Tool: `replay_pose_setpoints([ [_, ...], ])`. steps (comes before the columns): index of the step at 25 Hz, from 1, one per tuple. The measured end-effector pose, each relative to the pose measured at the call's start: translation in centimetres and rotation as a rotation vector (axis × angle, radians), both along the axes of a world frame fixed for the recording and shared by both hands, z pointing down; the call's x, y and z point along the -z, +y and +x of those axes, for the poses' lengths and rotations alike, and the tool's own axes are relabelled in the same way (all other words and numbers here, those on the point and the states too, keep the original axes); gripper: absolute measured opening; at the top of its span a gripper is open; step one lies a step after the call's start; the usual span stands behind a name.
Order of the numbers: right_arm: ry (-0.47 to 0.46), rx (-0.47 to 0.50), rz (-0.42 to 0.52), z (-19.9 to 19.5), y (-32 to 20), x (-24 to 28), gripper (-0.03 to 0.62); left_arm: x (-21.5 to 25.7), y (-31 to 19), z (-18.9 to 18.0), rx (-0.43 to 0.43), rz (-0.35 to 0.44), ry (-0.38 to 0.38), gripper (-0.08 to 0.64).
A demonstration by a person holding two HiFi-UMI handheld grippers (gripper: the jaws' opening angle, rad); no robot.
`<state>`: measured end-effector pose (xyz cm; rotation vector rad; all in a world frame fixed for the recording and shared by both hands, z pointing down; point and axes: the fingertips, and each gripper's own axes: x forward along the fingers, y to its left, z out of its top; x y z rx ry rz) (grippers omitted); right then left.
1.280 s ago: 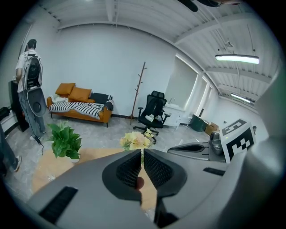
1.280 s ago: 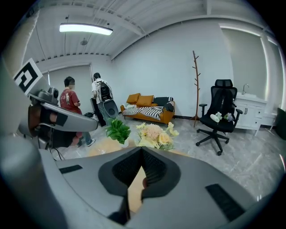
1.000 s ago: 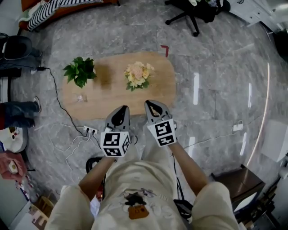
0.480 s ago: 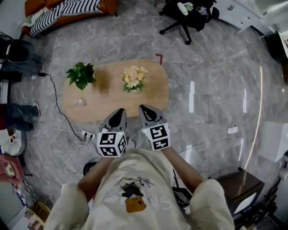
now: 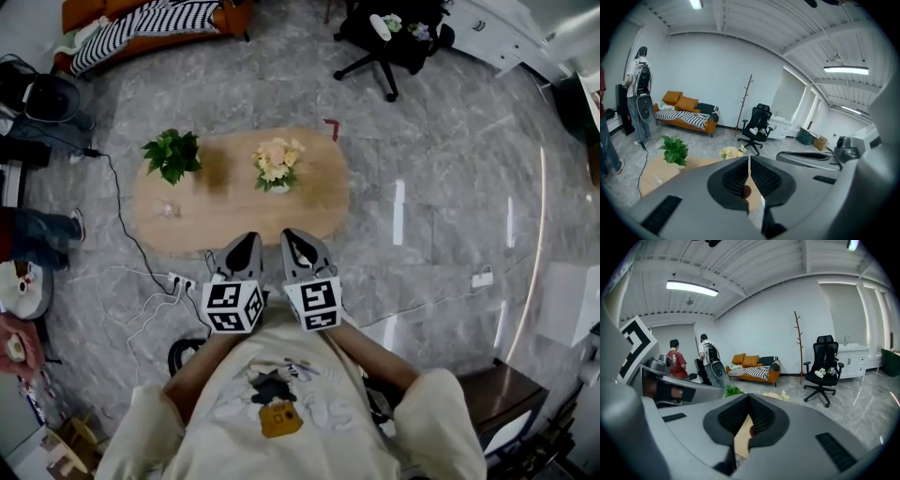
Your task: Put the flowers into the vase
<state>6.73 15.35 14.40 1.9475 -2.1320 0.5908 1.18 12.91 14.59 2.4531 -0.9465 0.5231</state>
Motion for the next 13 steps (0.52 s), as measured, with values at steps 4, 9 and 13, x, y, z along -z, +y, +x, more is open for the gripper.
replay_pose_setpoints([
  [4, 0.017, 0.022, -0.003, -0.7, 0.5, -0.5, 0.005, 0.2, -0.1, -0.1, 0.013, 0.025, 0.009, 0.023],
  [9, 0.021, 0.039, 0.008, -0.8, 0.4, 0.0, 0.005, 0.1, 0.2, 0.5, -0.005, 0.031, 0.0, 0.023],
  [13, 0.022, 0.038, 0.015, -0.4, 0.3, 0.5, 0.005, 0.8, 0.5, 1.4, -0.034, 0.049, -0.001, 0.023],
])
